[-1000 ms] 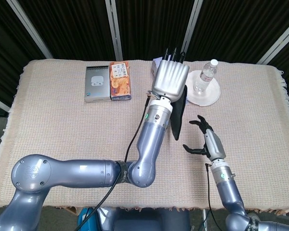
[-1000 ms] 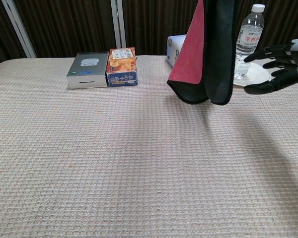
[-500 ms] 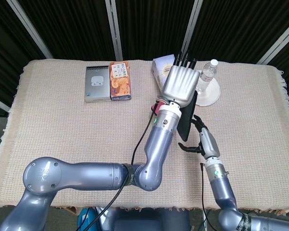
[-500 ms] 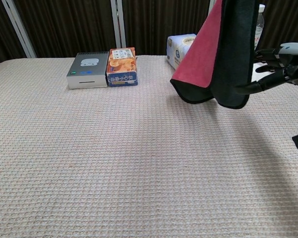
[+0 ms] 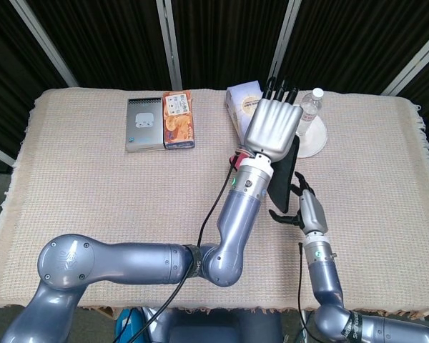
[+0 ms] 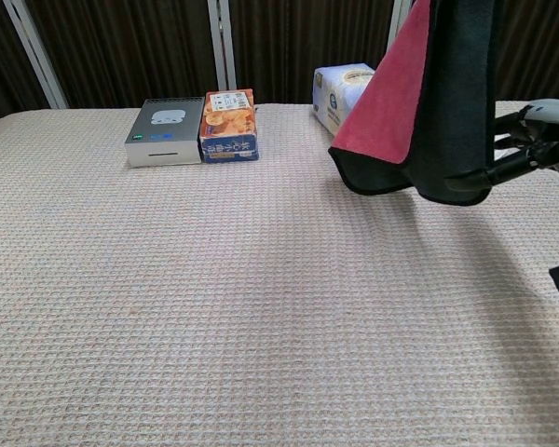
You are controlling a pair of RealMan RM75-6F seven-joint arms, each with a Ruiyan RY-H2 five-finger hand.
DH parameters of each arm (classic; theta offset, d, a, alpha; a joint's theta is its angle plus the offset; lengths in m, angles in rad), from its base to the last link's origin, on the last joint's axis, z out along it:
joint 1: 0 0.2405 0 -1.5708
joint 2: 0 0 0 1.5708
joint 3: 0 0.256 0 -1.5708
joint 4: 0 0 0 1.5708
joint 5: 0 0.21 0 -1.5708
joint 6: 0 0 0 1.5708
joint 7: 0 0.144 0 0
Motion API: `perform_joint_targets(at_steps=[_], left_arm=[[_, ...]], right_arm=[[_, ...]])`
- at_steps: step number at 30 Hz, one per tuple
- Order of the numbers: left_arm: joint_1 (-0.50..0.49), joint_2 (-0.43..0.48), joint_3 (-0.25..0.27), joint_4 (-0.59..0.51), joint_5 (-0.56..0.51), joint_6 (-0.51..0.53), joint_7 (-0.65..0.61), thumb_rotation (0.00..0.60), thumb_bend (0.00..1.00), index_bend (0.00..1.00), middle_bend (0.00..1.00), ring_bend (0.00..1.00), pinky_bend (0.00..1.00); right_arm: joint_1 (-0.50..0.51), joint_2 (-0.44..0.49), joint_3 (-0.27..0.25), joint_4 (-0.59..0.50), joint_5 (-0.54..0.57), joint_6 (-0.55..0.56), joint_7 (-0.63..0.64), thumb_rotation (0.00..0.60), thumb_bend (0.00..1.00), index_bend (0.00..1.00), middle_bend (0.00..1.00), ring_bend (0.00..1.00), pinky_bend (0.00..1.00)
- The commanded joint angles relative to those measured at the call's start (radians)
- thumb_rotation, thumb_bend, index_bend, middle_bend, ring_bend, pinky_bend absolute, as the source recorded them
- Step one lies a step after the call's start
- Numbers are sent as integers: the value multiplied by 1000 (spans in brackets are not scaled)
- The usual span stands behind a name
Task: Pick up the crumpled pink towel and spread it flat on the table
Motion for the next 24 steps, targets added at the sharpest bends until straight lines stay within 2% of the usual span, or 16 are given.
perform_joint_targets(at_steps=[1, 7, 19, 24], left_arm=[[4, 5, 2, -4, 0, 0, -1, 600, 483, 632, 140, 0, 0], [14, 19, 11, -13, 0, 3, 3, 600, 489, 633, 139, 0, 0], [38, 36, 24, -21, -4, 2, -7, 600, 495, 635, 139, 0, 0], [42, 37, 28, -23, -3, 0, -11, 600, 496, 635, 138, 0, 0]], right_arm=[[-1, -6, 1, 8, 3, 6, -1, 600, 262, 501, 16, 0, 0], [-10, -7, 0, 9, -16, 18, 6, 600, 360, 539, 50, 0, 0], [-34, 10, -1, 25, -17, -3, 38, 600, 378, 544, 55, 0, 0], [-36, 9, -2, 25, -22, -8, 42, 600, 379, 591, 79, 0, 0]])
